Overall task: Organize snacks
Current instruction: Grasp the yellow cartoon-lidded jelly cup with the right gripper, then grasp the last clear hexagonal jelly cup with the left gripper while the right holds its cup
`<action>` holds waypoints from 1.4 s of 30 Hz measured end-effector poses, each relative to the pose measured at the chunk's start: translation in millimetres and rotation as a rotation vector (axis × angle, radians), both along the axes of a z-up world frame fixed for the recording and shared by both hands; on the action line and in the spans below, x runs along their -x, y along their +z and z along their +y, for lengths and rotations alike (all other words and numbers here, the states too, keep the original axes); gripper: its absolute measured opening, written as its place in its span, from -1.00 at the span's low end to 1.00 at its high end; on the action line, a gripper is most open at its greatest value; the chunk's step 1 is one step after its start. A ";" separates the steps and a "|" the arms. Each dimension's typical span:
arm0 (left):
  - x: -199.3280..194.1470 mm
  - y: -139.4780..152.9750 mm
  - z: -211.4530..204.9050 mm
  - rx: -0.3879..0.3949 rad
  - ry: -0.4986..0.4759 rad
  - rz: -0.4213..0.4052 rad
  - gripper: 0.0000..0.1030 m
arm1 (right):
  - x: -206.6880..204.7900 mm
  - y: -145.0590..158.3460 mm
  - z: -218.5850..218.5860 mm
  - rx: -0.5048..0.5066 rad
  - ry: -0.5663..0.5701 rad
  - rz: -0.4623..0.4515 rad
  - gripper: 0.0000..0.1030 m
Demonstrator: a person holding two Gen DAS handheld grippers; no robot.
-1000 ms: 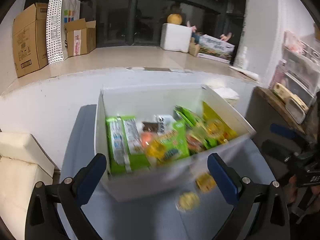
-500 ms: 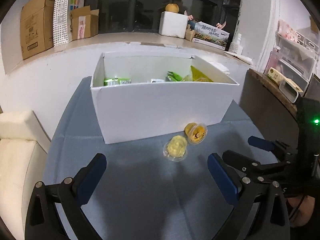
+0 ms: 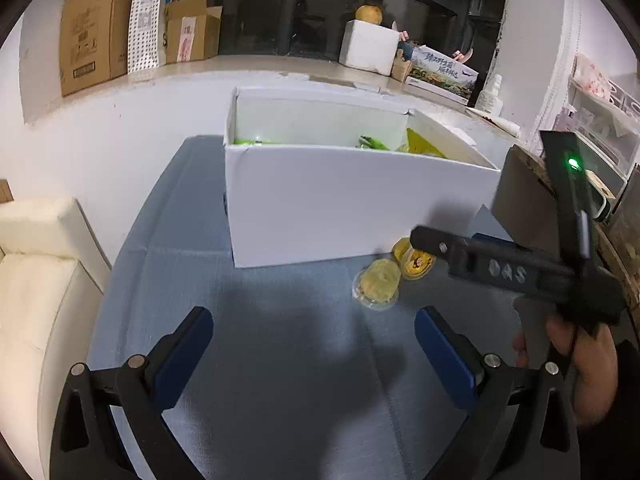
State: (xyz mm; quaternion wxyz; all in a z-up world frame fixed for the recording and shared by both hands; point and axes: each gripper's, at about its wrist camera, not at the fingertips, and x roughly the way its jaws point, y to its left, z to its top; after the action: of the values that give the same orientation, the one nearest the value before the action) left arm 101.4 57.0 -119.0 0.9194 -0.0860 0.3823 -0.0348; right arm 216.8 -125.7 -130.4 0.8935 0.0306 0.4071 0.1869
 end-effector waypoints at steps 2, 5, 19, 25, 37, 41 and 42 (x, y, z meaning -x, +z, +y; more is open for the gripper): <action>-0.5 -3.2 2.7 0.010 0.002 0.004 1.00 | -8.0 -5.0 2.1 -0.006 -0.008 0.020 0.95; -3.1 -8.3 3.4 0.010 0.005 0.016 1.00 | -18.5 -14.3 1.5 -0.018 -0.009 0.060 0.33; -13.4 -21.1 -4.1 0.009 -0.016 0.049 1.00 | -2.2 -4.1 -10.8 -0.049 0.032 0.034 -0.02; -29.2 -25.0 -23.2 -0.010 -0.057 0.058 1.00 | 24.3 29.1 -29.9 -0.049 0.050 -0.038 -0.02; -65.8 -41.7 -62.3 -0.056 -0.121 0.084 1.00 | 53.9 45.7 -65.8 -0.069 0.042 -0.072 -0.02; -77.9 -49.9 -63.7 -0.068 -0.103 0.102 1.00 | 59.3 47.1 -71.0 -0.070 0.037 -0.072 -0.02; -79.7 -50.5 -63.6 -0.067 -0.100 0.103 1.00 | 59.9 47.5 -72.8 -0.075 0.035 -0.070 -0.02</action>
State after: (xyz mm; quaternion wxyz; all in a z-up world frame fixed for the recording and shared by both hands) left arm 181.1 -6.6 -169.6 0.8980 -0.0379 0.4338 -0.0633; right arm 156.9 -198.5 -82.9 0.9021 0.0504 0.3686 0.2185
